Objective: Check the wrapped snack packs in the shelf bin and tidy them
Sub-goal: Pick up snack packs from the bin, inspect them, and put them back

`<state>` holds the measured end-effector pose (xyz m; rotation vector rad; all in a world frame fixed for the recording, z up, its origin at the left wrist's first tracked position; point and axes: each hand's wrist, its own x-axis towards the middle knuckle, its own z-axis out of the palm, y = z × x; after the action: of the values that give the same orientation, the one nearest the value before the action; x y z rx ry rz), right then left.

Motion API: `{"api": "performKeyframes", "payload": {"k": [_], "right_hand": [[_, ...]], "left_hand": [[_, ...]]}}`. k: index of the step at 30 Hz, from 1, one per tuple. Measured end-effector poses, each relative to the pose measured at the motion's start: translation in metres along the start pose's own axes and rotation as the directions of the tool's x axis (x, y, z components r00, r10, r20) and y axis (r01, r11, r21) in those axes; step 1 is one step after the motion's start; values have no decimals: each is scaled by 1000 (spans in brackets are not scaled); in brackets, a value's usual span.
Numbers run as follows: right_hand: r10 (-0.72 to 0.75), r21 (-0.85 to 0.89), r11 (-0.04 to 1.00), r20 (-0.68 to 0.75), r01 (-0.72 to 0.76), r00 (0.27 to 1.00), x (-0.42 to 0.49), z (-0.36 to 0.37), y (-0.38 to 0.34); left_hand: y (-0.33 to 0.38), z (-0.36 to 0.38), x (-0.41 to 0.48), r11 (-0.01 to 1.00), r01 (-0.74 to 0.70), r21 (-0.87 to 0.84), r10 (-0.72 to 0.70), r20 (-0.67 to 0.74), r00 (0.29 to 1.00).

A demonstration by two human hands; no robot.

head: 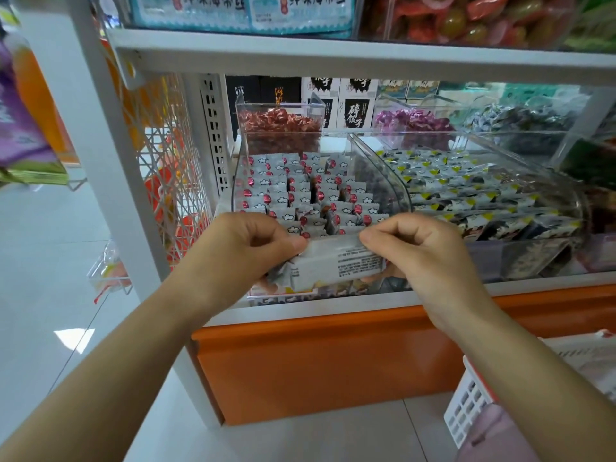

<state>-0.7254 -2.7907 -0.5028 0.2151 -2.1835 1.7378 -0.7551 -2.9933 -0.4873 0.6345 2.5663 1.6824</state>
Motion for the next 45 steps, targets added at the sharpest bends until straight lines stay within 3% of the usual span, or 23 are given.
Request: {"api": "performKeyframes", "payload": {"k": [4, 10, 18, 21, 25, 28, 31, 35, 39, 42, 45], "right_hand": [[74, 109, 992, -46, -69, 996, 2, -1, 1], [318, 117, 930, 219, -349, 922, 14, -18, -3], [281, 116, 938, 299, -327, 912, 21, -26, 0], [266, 120, 946, 240, -301, 934, 20, -23, 5], [162, 214, 953, 239, -215, 957, 15, -13, 7], [39, -47, 998, 169, -32, 985, 16, -2, 3], [-33, -40, 999, 57, 36, 998, 32, 4, -6], [-76, -150, 987, -184, 49, 980, 80, 0, -15], [-179, -340, 937, -260, 84, 949, 106, 7, -3], [-230, -429, 898, -279, 93, 932, 109, 13, 7], [-225, -396, 913, -301, 93, 927, 114, 12, 9]], "left_hand": [[-2, 1, 0, 1000, -11, -1, 11, 57, 998], [-6, 1, 2, 997, -56, 56, 53, 54, 997], [-8, 2, 4, 995, -76, 59, 72, 63, 995], [-10, 4, 4, 997, -65, 53, 64, 20, 998], [-8, 7, 5, 991, -84, 104, 101, -167, 981], [-4, 10, 8, 992, -73, 108, 98, -253, 962], [0, 17, 16, 998, -54, 23, 59, -277, 959], [1, 25, 48, 952, -6, 307, 86, -248, 965], [-7, 28, 104, 744, 99, 661, -8, -140, 990], [-21, 22, 140, 648, 189, 738, -119, -147, 982], [-35, 14, 167, 640, 230, 734, -184, -144, 972]]}}
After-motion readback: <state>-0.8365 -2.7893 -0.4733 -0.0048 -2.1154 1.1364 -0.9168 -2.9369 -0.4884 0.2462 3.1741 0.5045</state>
